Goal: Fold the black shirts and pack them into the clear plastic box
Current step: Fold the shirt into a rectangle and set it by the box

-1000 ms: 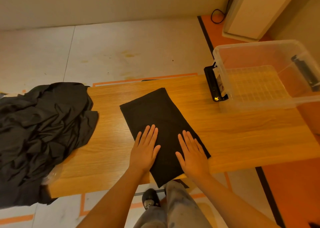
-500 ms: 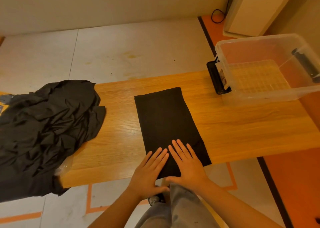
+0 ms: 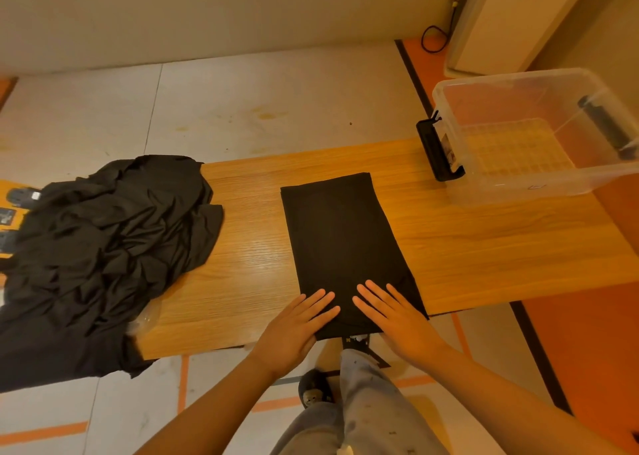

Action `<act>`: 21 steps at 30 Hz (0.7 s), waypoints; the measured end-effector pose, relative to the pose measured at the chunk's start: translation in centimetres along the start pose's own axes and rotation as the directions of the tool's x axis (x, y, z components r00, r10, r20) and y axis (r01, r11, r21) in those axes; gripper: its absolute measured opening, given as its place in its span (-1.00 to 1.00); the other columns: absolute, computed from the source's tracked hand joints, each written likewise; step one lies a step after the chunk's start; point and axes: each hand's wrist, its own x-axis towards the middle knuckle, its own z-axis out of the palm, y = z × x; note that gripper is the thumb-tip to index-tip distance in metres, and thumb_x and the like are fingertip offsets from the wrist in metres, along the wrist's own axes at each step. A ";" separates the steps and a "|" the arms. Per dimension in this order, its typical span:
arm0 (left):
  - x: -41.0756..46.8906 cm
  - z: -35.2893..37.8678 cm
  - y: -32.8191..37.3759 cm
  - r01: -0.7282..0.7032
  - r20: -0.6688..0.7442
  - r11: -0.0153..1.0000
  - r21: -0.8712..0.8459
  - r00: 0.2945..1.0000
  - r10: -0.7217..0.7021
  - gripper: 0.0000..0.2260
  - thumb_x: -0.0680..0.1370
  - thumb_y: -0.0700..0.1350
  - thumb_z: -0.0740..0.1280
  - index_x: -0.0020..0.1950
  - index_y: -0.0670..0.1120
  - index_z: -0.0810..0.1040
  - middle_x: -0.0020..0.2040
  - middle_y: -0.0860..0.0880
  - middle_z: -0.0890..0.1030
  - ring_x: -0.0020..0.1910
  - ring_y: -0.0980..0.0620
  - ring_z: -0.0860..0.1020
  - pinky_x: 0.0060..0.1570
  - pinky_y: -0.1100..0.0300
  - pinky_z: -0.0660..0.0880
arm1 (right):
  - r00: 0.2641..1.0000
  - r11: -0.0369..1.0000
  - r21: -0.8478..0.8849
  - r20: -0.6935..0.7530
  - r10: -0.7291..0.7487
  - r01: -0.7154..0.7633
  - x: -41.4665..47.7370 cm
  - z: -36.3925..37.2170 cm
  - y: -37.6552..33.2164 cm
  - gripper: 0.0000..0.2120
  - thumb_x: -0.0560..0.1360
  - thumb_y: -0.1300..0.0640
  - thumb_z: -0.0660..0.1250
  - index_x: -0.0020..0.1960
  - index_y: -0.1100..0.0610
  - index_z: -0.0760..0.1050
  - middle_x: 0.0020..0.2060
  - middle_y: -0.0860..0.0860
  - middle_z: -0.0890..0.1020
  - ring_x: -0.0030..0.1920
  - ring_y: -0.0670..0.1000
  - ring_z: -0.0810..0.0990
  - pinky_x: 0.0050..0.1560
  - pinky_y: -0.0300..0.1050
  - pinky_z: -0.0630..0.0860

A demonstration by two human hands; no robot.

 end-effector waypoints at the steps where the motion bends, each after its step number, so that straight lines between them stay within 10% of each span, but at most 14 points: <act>1: 0.0 -0.6 0.1 0.018 0.014 0.997 -0.080 1.000 -0.017 -0.52 0.58 -0.03 0.09 0.53 0.11 0.22 0.54 0.08 0.19 0.54 0.12 0.06 0.49 0.00 0.07 | 1.000 1.000 -0.001 0.007 -0.012 0.012 0.0 -0.2 0.1 -0.04 0.12 0.15 0.65 0.44 0.05 0.31 0.42 0.07 0.41 0.42 0.10 0.35 0.49 0.08 0.14; 5: 0.6 -4.0 0.9 0.156 0.087 0.899 -0.409 0.987 -0.132 -0.60 0.65 -0.07 0.00 0.50 0.11 0.25 0.53 0.14 0.19 0.50 0.27 0.02 0.46 0.32 -0.11 | 1.000 0.996 0.084 0.019 0.017 -0.018 0.1 -1.0 0.8 -0.15 0.10 0.15 0.67 0.35 0.04 0.47 0.34 0.01 0.50 0.37 0.00 0.43 0.31 -0.07 0.31; 12: 2.1 -8.5 -0.1 0.373 0.259 0.646 -0.666 0.928 -0.270 -0.72 0.69 -0.09 0.06 0.26 0.05 0.52 0.18 0.00 0.59 0.16 0.09 0.51 0.32 0.06 0.39 | 0.948 0.851 0.420 0.103 0.300 -0.315 0.3 -6.2 2.2 -0.62 0.59 0.21 0.23 0.39 0.00 0.41 0.31 -0.02 0.53 0.30 -0.03 0.49 0.32 -0.19 0.38; 16: 2.1 -12.9 -1.2 0.336 0.216 0.581 -0.741 0.939 -0.268 -0.73 0.68 -0.10 0.11 0.14 -0.19 0.55 0.04 -0.20 0.60 0.06 -0.13 0.53 0.20 -0.07 0.43 | 0.923 0.690 0.618 0.184 0.339 -0.377 1.4 -13.9 3.2 -0.85 0.58 0.12 0.29 -0.02 -0.15 0.51 -0.15 -0.15 0.60 -0.09 -0.18 0.56 -0.05 -0.23 0.49; 21: 2.1 -21.1 -1.2 0.247 0.144 0.437 -0.865 0.956 -0.255 -0.73 0.67 -0.17 0.09 0.28 -0.10 0.50 0.11 0.00 0.66 0.07 0.10 0.62 0.01 0.30 0.53 | 0.940 0.615 0.711 0.237 0.248 -0.341 2.5 -23.8 5.0 -0.86 0.57 0.10 0.31 0.01 0.10 0.63 -0.12 0.07 0.66 -0.06 0.05 0.64 -0.04 -0.05 0.55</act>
